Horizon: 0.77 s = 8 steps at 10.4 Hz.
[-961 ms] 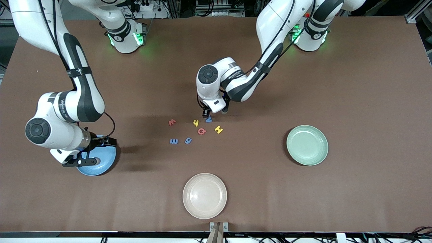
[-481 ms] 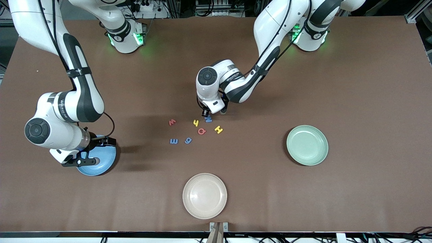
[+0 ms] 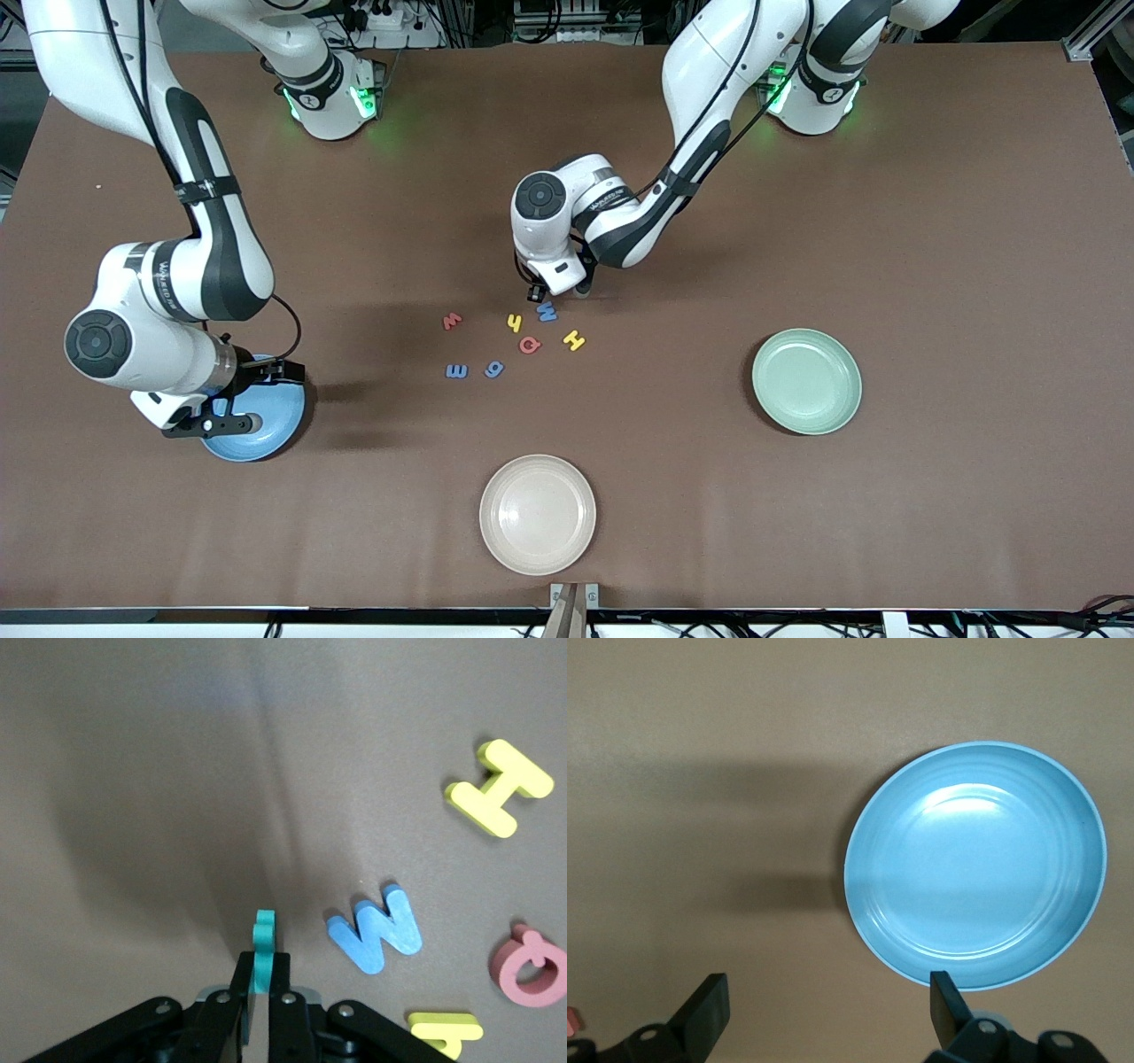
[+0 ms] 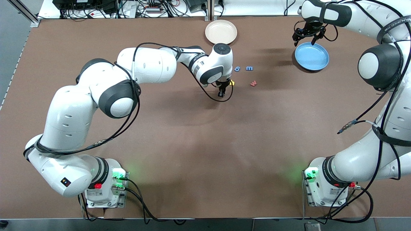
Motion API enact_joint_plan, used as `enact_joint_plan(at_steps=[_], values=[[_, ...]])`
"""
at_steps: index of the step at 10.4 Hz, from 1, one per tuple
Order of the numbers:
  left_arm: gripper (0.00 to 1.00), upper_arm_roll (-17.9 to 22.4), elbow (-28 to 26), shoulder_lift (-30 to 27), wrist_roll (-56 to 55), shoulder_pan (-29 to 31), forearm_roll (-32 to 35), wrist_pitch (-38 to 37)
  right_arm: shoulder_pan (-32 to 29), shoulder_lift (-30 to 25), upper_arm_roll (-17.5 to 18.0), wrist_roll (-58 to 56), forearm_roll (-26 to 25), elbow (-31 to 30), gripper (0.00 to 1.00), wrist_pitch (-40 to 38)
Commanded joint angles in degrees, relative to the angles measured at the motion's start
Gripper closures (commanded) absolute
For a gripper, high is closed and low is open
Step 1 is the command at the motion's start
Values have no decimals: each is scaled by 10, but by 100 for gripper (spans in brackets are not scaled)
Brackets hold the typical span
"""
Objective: Sort upper and lower case letters into plates
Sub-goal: 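Grasp the teal I with the left gripper while the right gripper waits, then place the teal I on the green plate while the right gripper grasps m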
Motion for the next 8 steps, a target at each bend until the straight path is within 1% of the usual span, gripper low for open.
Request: enact_joint_plan(at_steps=[1,2,4,5,7,8], values=[[100,4,6,1,3,-3,27,4,-2,-10,2,6,7,-18,0,8],[100,4,7,-16,32,4,23,0,-2,-9,2,5,7,-18,0,11],[100,0,9,-67,81,53,7,-36,-4,-7,2,5,7,-18,0,17],[100,0,7,-94,128,74,-8,-61,-5,-4,2,5,7,-18,0,19],[100,-20,2,-133,258,156,-23,-133,15,-3,3,19,16,-19,0,18],[100,-21,-15,-158,329,197,-35,-145,39,2,2,74,18,-20,0,20]])
